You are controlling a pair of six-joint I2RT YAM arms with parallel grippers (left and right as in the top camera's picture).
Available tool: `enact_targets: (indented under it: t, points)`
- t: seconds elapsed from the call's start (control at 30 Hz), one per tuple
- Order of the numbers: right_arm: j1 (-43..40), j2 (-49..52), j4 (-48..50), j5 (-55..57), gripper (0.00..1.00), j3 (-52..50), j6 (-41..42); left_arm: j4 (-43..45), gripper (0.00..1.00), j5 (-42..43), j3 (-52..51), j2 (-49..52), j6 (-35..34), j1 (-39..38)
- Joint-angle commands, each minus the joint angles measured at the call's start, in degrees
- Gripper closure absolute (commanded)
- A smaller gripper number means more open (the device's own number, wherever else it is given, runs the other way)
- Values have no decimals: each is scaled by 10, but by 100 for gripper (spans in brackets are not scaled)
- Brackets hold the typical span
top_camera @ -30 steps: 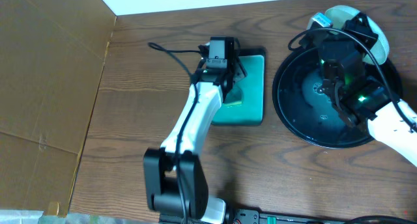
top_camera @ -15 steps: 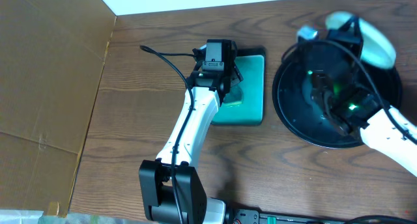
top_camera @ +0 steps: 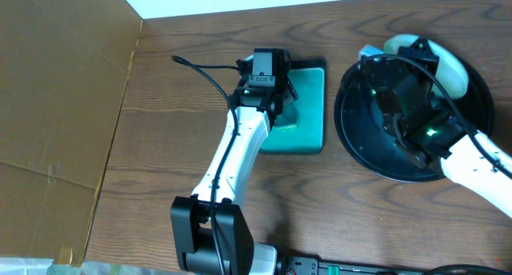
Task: Clean dirty plates on tray and stack at the side
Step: 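Lift the last green plate and carry it rightward, right gripper, then set the last green plate onto the plate stack with the right gripper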
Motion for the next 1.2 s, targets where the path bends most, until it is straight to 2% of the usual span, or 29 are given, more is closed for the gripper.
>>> enact_targets:
  t: [0.0,0.2,0.27,0.47,0.57,0.7,0.83,1.17]
  points:
    - [-36,-5,-54,-109,99,2,198,-2,17,-9,-3,2,2,0]
    - [-168,-6,-67,-213,99,3,518,-1,17,-9,-3,2,2,0]
    - [-217,-6,-79,-288,99,3,584,-1,16,-9,-3,2,2,0]
    - [-422,-5,-97,-609,99,2,778,-1,16,-9,-3,2,2,0]
    - [-515,-2,-107,-681,99,2,869,-1,16,-9,-3,2,2,0]
    - [-610,10,-147,-650,99,1,927,-1,16,-9,-3,2,2,0]
    - [-662,38,-180,-531,99,1,972,-1,16,-9,-3,2,1,0]
    - [-675,97,-167,-409,99,1,1014,-1,16,-9,-3,2,2,0]
